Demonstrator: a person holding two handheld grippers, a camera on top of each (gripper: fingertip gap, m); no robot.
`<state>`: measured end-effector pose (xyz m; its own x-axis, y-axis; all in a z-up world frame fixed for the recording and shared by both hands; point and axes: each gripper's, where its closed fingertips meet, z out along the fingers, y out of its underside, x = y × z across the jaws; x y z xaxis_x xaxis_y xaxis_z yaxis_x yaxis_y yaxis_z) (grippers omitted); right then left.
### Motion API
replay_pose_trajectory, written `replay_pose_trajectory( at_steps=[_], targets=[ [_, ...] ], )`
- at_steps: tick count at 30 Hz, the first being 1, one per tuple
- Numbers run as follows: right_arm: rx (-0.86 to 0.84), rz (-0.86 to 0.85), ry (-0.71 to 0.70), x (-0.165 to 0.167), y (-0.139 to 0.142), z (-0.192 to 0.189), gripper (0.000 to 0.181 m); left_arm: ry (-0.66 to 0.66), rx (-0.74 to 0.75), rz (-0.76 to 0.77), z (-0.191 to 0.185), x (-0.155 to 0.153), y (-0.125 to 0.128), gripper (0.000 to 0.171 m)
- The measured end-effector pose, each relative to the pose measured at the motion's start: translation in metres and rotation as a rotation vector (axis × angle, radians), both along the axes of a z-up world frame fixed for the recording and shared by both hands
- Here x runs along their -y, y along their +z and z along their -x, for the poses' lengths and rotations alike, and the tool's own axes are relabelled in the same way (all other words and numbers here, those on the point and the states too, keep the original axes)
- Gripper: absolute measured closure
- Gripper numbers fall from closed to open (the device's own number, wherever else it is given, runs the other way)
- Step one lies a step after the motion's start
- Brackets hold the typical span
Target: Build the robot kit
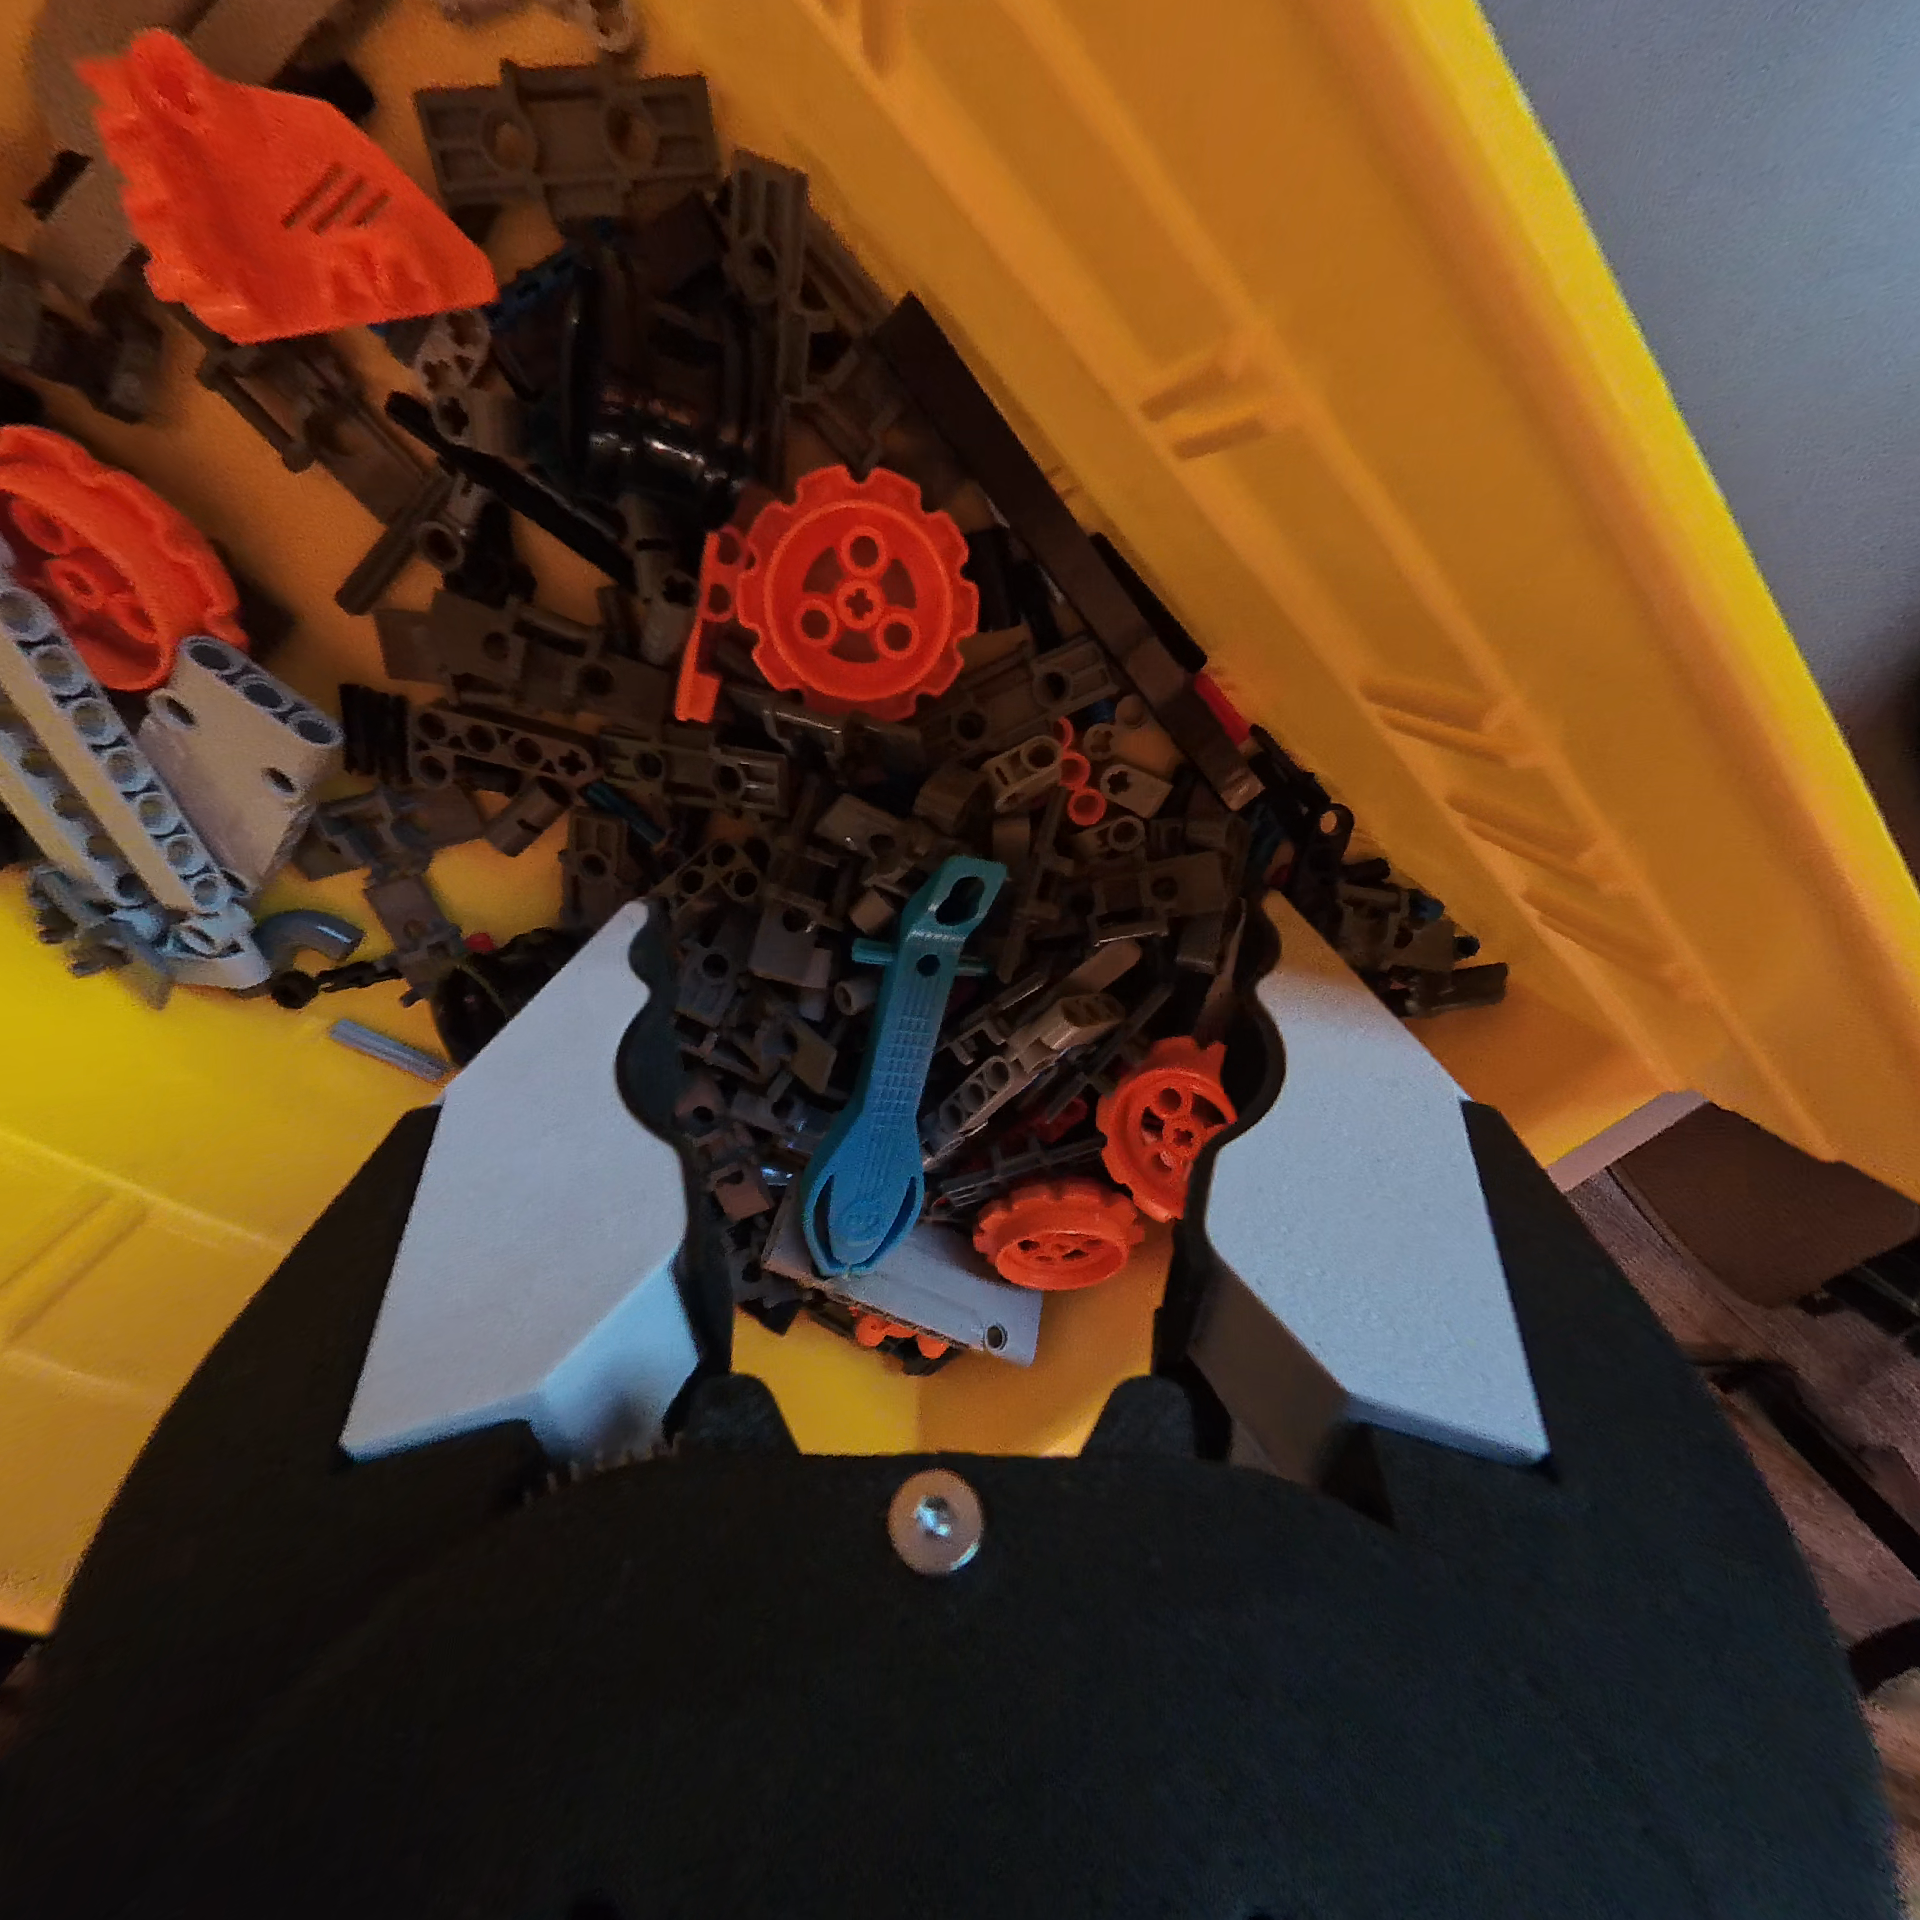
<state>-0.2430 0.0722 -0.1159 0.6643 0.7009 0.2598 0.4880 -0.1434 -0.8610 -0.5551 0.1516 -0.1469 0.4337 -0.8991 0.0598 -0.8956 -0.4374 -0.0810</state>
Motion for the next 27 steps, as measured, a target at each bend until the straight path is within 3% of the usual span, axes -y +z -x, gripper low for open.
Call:
replay_pose_trajectory(
  at_steps=[3, 7, 10, 12, 15, 19, 22, 25, 27],
  targets=[
    [-0.011, -0.013, 0.007, 0.003, 0.004, 0.001, 0.156, -0.018, -0.042, -0.026, -0.001, 0.002, -0.007, 0.056],
    [-0.008, -0.020, 0.013, 0.005, 0.006, 0.002, 0.156, -0.038, -0.090, -0.102, 0.001, -0.010, -0.010, 0.055],
    [-0.015, -0.014, 0.014, 0.005, 0.006, 0.002, 0.156, 0.010, -0.076, -0.145, 0.001, -0.031, -0.004, 0.062],
    [-0.017, -0.019, 0.016, 0.006, 0.007, 0.002, 0.156, 0.058, -0.083, -0.231, 0.008, -0.058, 0.009, 0.082],
    [-0.023, -0.023, 0.022, 0.007, 0.009, 0.003, 0.156, 0.114, -0.035, -0.227, 0.008, -0.069, 0.026, 0.081],
    [-0.022, -0.021, 0.020, 0.005, 0.008, 0.004, 0.156, 0.080, -0.010, -0.182, 0.003, -0.053, 0.037, 0.087],
    [-0.030, -0.025, 0.016, 0.004, 0.010, 0.003, 0.156, 0.035, 0.011, -0.194, 0.003, -0.038, 0.037, 0.113],
    [-0.053, -0.030, 0.023, 0.003, 0.015, 0.007, 0.156, 0.013, 0.016, -0.164, 0.002, -0.015, 0.032, 0.108],
    [-0.073, -0.040, 0.028, 0.002, 0.020, 0.010, 0.157, 0.013, 0.047, -0.150, -0.002, -0.002, 0.030, 0.115]
  ],
)
